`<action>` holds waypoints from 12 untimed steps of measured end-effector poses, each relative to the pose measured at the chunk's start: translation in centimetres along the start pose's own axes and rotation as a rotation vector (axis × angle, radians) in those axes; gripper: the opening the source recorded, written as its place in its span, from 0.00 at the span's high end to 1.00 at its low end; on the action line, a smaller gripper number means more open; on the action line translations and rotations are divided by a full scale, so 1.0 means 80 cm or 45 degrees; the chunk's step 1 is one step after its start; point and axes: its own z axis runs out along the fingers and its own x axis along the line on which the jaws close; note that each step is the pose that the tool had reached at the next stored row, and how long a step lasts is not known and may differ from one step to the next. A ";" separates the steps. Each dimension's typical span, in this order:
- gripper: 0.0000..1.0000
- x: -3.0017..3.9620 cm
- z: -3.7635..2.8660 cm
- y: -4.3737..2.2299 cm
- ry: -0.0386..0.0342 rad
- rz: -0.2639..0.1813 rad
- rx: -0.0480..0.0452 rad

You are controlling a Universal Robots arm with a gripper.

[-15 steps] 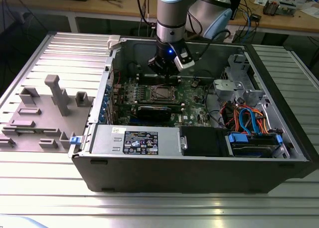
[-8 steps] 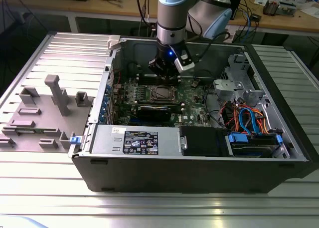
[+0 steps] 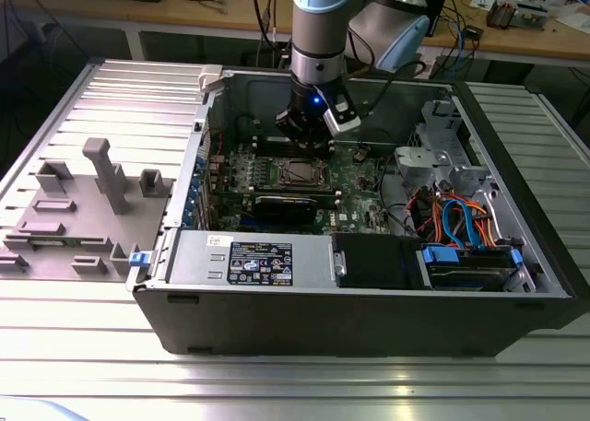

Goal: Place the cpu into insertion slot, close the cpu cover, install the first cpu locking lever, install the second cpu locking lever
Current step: 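Install the first cpu locking lever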

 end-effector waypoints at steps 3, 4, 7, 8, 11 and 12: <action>0.89 -0.0001 -0.0014 0.0001 0.0000 0.000 0.000; 0.89 -0.0001 -0.0014 0.0001 0.0001 0.000 0.000; 0.89 -0.0001 0.0000 -0.0001 0.0007 -0.001 0.007; 0.89 -0.0001 0.0008 -0.0001 0.0006 -0.001 0.009; 0.89 -0.0009 0.0034 -0.0006 0.0025 -0.001 0.014; 0.89 -0.0014 0.0053 -0.0002 0.0010 -0.001 0.012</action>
